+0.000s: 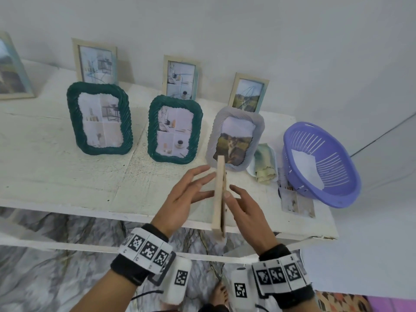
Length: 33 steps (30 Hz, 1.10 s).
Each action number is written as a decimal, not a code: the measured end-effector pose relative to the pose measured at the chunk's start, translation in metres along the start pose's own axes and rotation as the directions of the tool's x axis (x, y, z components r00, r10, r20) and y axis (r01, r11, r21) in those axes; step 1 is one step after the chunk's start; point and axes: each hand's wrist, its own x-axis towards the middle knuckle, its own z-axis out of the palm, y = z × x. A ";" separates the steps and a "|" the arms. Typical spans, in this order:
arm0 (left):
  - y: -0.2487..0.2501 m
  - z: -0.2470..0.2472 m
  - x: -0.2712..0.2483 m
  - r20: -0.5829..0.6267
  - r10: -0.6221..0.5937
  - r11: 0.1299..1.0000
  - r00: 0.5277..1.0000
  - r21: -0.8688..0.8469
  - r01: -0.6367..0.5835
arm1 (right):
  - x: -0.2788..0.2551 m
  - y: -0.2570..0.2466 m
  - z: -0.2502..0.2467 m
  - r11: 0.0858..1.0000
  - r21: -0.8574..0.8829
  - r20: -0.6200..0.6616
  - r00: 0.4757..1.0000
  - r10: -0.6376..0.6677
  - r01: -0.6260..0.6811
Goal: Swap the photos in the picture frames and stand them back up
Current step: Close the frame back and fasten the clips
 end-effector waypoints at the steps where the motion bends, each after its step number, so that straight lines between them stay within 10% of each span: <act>1: 0.000 0.004 0.003 0.038 -0.012 1.000 0.999 0.022 0.011 | 0.000 0.000 -0.005 1.000 0.023 -0.024 1.000 0.014 -0.014; 10: -0.044 0.003 0.010 -0.003 -0.174 0.902 0.985 0.402 0.161 | -0.010 0.005 -0.039 0.962 0.270 -0.189 0.977 0.097 -0.043; 19: -0.041 -0.002 0.009 -0.193 -0.322 0.940 0.927 -0.179 0.289 | -0.003 0.021 -0.007 0.730 0.656 0.053 0.977 0.208 -0.191; 26: -0.034 -0.024 0.002 -0.298 -0.171 0.982 0.939 0.027 0.187 | 0.043 0.018 -0.030 0.996 -0.083 -0.236 0.972 0.023 -0.043; 33: -0.035 -0.036 -0.007 -0.319 -0.121 0.986 0.940 0.073 0.151 | 0.125 0.014 -0.067 0.650 -0.754 -0.316 0.922 -0.224 -0.100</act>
